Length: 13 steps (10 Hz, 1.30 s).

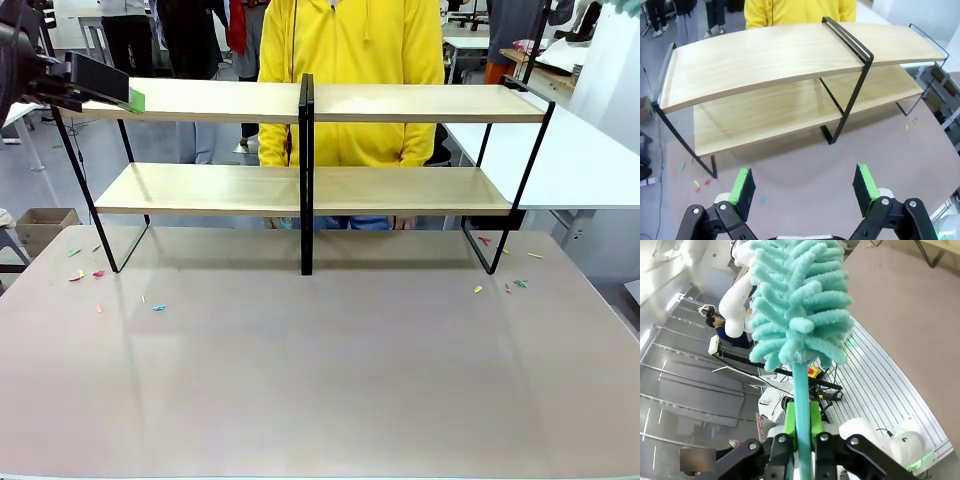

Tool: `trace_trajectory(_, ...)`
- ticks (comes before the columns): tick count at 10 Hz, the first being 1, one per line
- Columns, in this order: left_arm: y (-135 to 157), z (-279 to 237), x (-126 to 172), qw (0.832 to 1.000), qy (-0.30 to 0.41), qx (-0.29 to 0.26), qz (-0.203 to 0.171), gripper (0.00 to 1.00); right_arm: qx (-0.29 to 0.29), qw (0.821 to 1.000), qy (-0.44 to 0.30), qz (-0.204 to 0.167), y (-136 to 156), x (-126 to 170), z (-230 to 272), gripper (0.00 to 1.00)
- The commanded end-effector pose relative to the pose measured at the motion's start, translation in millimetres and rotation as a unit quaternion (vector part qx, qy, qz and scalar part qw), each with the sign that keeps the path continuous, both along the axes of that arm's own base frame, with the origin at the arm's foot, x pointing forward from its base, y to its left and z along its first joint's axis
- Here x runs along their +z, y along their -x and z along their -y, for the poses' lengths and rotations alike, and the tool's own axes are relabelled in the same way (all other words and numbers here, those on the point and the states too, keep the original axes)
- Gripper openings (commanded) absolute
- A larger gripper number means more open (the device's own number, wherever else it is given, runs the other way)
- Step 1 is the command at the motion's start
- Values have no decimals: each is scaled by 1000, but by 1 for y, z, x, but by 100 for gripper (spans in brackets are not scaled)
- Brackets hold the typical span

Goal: Clean the shelves.
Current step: Place the Duster on the table.

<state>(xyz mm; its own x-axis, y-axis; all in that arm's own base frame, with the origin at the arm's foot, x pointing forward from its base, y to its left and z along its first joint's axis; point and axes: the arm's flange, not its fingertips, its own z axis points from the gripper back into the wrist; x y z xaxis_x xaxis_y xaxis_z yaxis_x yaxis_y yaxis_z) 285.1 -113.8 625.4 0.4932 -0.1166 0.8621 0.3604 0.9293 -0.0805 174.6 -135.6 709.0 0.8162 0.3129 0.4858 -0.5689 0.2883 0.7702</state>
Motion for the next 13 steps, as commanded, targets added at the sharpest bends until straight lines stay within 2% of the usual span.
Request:
trace_trajectory(1,0,0,0,1000,1,-1,0,100,-5,1000,2,-6,1,6,3,12)
trace_trajectory(4,0,0,0,1000,0,0,0,100,0,1000,0,0,0,0,0,12)
trace_trajectory(5,-13,24,6,981,46,-148,-116,100,123,991,37,21,5,7,-39,12)
trace_trajectory(6,-12,17,-32,947,75,-225,-217,100,212,975,50,-33,3,-31,-64,12)
trace_trajectory(7,-11,-6,-79,903,138,-270,-303,100,247,963,78,-79,-4,-80,-78,12)
trace_trajectory(8,-9,-30,-126,884,175,-247,-355,100,263,953,83,-128,-14,-123,-87,12)
trace_trajectory(9,-7,-52,-177,861,232,-218,-396,100,242,949,104,-175,-27,-166,-90,12)
trace_trajectory(10,-5,-68,-218,829,295,-223,-419,100,257,941,95,-199,-38,-195,-93,12)
trace_trajectory(11,-4,-76,-256,778,365,-274,-432,100,241,935,129,-227,-52,-223,-98,12)
trace_trajectory(12,-7,-79,-288,769,390,-290,-415,100,219,938,154,-222,-67,-245,-107,12)
trace_trajectory(13,-7,-84,-318,705,456,-364,-402,100,181,947,184,-194,-81,-262,-114,12)
